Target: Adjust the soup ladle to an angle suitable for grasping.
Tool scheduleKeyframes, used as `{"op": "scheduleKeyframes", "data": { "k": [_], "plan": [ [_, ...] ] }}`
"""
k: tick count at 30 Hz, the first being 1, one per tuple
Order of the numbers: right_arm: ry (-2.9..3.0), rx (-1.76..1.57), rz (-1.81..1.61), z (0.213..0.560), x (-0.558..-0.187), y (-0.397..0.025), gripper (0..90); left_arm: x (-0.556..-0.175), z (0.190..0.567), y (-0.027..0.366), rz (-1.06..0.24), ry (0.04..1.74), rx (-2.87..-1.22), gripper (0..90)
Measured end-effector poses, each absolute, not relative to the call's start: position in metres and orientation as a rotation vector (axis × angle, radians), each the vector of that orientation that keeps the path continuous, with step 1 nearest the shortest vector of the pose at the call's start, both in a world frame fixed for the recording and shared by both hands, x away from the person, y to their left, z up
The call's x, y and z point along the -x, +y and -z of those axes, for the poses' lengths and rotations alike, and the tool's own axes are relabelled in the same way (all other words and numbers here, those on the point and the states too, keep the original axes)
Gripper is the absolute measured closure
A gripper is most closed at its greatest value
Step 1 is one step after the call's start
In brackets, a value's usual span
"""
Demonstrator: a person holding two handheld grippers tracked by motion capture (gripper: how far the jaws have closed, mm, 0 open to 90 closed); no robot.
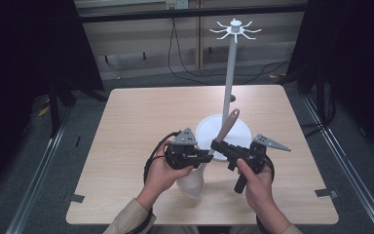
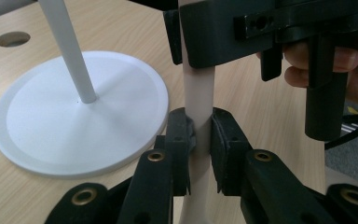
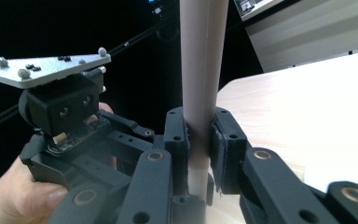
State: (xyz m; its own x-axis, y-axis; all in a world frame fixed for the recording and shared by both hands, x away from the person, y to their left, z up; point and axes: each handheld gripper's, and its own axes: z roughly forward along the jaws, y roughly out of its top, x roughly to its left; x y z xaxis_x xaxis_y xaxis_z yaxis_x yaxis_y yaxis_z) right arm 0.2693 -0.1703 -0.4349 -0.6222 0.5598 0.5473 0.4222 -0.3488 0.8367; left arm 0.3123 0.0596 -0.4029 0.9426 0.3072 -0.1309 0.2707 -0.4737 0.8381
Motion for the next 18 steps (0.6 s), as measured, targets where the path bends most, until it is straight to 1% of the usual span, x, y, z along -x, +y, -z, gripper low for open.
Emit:
{"op": "scheduleKeyframes", "data": {
  "k": [12,15,17,18],
  "plan": [
    [1.737,-1.252,-2.106,0.429,-0.27,-0.169,78.5,-0.312,0.405,0.058,-0.017,0.409,-2.036,75.3],
    [1.747,-1.223,-2.088,0.427,-0.27,-0.17,78.6,-0.314,0.405,0.062,-0.023,0.429,-2.013,69.8],
    [1.739,-1.21,-2.079,0.426,-0.27,-0.172,78.6,-0.315,0.405,0.066,-0.037,0.453,-2.002,64.9],
    [1.739,-1.2,-2.075,0.425,-0.27,-0.174,78.6,-0.316,0.406,0.069,-0.037,0.463,-1.996,60.8]
  ]
}}
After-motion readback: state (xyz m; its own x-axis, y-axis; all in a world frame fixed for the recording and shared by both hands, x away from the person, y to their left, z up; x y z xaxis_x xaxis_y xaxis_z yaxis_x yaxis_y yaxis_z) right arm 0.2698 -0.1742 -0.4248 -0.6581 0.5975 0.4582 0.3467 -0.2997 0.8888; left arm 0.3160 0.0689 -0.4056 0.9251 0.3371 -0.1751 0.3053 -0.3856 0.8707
